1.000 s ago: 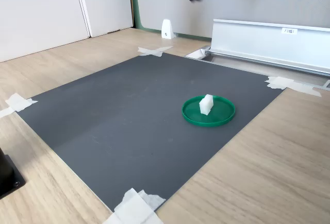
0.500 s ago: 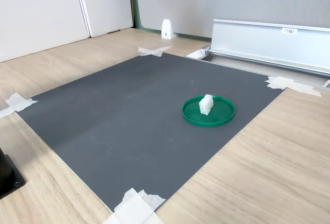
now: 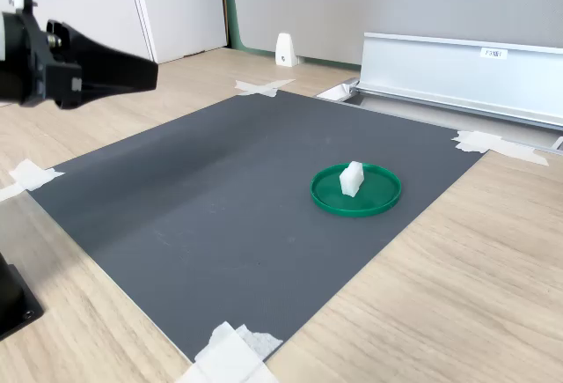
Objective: Grasp a white terminal and put it on the green lid.
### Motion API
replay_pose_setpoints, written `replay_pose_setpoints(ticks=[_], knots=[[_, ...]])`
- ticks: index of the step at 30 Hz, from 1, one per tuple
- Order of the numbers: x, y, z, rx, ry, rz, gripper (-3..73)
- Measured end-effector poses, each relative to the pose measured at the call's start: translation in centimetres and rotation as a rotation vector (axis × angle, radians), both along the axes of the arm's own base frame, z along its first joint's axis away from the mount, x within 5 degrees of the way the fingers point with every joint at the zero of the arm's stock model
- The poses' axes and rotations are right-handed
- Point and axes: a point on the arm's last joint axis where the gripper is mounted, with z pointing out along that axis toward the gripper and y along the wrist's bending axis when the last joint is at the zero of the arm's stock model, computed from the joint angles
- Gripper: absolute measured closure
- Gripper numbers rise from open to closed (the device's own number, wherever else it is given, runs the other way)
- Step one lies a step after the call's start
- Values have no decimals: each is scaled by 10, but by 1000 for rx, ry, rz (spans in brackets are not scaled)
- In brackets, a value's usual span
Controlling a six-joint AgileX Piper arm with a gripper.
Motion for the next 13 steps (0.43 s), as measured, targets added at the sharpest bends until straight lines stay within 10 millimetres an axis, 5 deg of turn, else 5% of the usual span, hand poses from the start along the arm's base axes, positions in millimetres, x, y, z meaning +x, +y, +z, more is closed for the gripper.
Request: replay_pose_setpoints(ticks=[13], knots=[[2, -1, -19, 8, 50, -2, 701]])
